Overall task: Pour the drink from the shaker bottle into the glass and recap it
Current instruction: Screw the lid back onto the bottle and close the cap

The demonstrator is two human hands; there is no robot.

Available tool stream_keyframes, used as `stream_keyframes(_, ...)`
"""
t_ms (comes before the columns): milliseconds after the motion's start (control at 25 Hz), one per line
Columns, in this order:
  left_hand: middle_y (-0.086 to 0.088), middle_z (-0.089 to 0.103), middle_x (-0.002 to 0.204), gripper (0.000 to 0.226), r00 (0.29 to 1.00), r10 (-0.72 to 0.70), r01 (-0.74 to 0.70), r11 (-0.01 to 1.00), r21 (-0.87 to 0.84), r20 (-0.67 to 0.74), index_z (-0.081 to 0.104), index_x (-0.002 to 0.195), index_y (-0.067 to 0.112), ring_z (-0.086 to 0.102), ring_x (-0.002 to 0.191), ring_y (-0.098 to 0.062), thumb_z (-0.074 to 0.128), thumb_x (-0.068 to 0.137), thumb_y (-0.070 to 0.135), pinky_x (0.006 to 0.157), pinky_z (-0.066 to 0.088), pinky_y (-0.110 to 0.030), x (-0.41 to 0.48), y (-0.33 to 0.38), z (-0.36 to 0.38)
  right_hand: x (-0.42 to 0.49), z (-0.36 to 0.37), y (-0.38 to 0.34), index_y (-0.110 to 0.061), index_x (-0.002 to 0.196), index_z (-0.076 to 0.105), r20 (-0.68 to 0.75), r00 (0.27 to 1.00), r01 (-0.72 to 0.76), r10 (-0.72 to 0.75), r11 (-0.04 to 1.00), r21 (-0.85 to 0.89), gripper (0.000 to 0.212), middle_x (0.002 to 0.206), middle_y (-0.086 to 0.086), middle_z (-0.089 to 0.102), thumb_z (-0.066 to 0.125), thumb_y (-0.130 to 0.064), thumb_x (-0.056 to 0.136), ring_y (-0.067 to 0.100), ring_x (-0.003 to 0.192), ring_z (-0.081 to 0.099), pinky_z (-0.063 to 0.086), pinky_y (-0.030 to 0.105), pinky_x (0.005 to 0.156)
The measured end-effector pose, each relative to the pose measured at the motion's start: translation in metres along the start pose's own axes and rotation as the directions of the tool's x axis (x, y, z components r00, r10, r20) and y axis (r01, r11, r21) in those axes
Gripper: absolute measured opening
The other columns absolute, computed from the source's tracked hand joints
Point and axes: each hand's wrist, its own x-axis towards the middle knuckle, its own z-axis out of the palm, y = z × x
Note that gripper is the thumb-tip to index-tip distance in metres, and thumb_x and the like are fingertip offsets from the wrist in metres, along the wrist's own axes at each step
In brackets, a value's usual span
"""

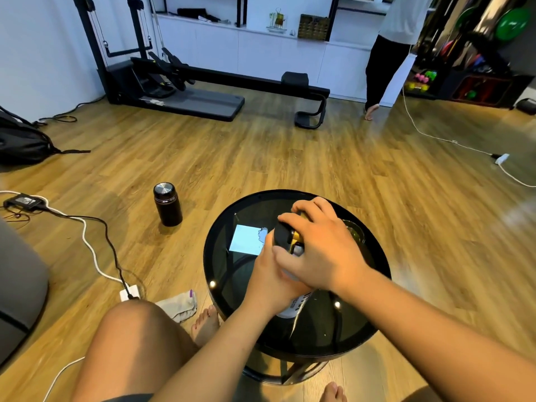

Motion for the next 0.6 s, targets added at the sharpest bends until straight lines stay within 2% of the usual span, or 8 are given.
stream_keyframes(80,0.004,0.067,0.118,0.097,1.0,0.011,-0.013,0.998,0.066,0.027,0.047,0.14,0.02,0.066,0.104,-0.008,0.075,0.058,0.063,0.078,0.055,-0.017,0.001,-0.004,0.002,0.002,0.007,-0.013,-0.024,0.129,0.065,-0.048,0.991,-0.123,0.121,0.992,-0.023,0.072,0.131,0.002,0.056,0.038,-0.066,0.077,0.032,0.133,0.038,0.047,0.055,0.1)
stream_keyframes(160,0.005,0.069,0.114,0.1,0.998,0.024,-0.03,0.995,0.091,0.066,0.044,0.14,0.018,0.066,0.101,-0.009,0.078,0.057,0.061,0.074,0.049,-0.01,0.004,-0.006,-0.005,0.004,-0.002,-0.014,-0.031,0.139,0.056,0.078,0.988,-0.128,0.133,0.989,-0.069,0.085,0.14,-0.001,0.05,0.028,-0.076,0.073,0.033,0.137,0.032,0.042,0.054,0.105)
stream_keyframes(240,0.011,0.07,0.113,0.1,0.992,0.05,-0.05,0.999,-0.001,0.113,0.04,0.138,0.025,0.068,0.104,-0.005,0.092,0.055,0.048,0.08,0.051,-0.013,0.008,-0.004,-0.018,0.008,-0.021,-0.004,-0.039,0.15,0.04,0.279,0.96,0.026,0.019,0.987,-0.157,0.098,0.153,-0.005,0.042,0.023,-0.087,0.066,0.033,0.145,0.026,0.033,0.053,0.114)
stream_keyframes(320,0.017,0.066,0.122,0.1,0.979,0.106,-0.104,0.994,-0.023,0.172,0.042,0.135,0.036,0.063,0.114,0.005,0.096,0.052,0.046,0.091,0.049,-0.012,0.013,-0.002,-0.033,0.017,-0.036,0.008,-0.041,0.157,0.026,0.434,0.892,0.218,-0.122,0.959,-0.18,0.105,0.163,-0.005,0.033,0.027,-0.092,0.066,0.028,0.155,0.015,0.021,0.054,0.122)
stream_keyframes(440,0.023,0.058,0.124,0.096,0.959,0.121,-0.11,0.992,-0.058,0.255,0.037,0.124,0.05,0.053,0.114,0.023,0.101,0.056,0.03,0.092,0.042,0.0,0.019,-0.001,-0.045,0.034,-0.039,0.02,-0.036,0.161,0.015,0.528,0.81,0.401,-0.254,0.897,-0.184,0.111,0.17,-0.002,0.021,0.034,-0.094,0.068,0.026,0.159,0.006,0.012,0.05,0.127)
stream_keyframes(520,0.021,0.058,0.13,0.1,0.954,0.135,-0.114,0.989,-0.091,0.267,0.038,0.133,0.046,0.053,0.122,0.017,0.099,0.055,0.034,0.101,0.043,-0.008,0.022,-0.003,-0.047,0.044,-0.033,0.022,-0.031,0.16,0.021,0.524,0.787,0.479,-0.324,0.857,-0.19,0.109,0.166,0.002,0.032,0.035,-0.092,0.071,0.03,0.156,0.02,0.018,0.046,0.127)
stream_keyframes(560,0.016,0.059,0.134,0.103,0.955,0.14,-0.116,0.988,-0.102,0.26,0.04,0.14,0.038,0.055,0.127,0.008,0.097,0.054,0.041,0.108,0.046,-0.019,0.024,-0.005,-0.046,0.049,-0.029,0.023,-0.029,0.158,0.029,0.488,0.795,0.498,-0.361,0.847,-0.185,0.105,0.159,0.004,0.044,0.035,-0.09,0.073,0.032,0.148,0.036,0.03,0.046,0.122)
stream_keyframes(600,0.012,0.061,0.136,0.105,0.955,0.148,-0.12,0.985,-0.12,0.255,0.042,0.144,0.029,0.056,0.129,0.0,0.095,0.055,0.045,0.111,0.048,-0.03,0.025,-0.006,-0.045,0.051,-0.024,0.024,-0.028,0.154,0.036,0.435,0.814,0.497,-0.386,0.849,-0.177,0.101,0.148,0.004,0.055,0.035,-0.089,0.074,0.033,0.134,0.052,0.043,0.048,0.11)
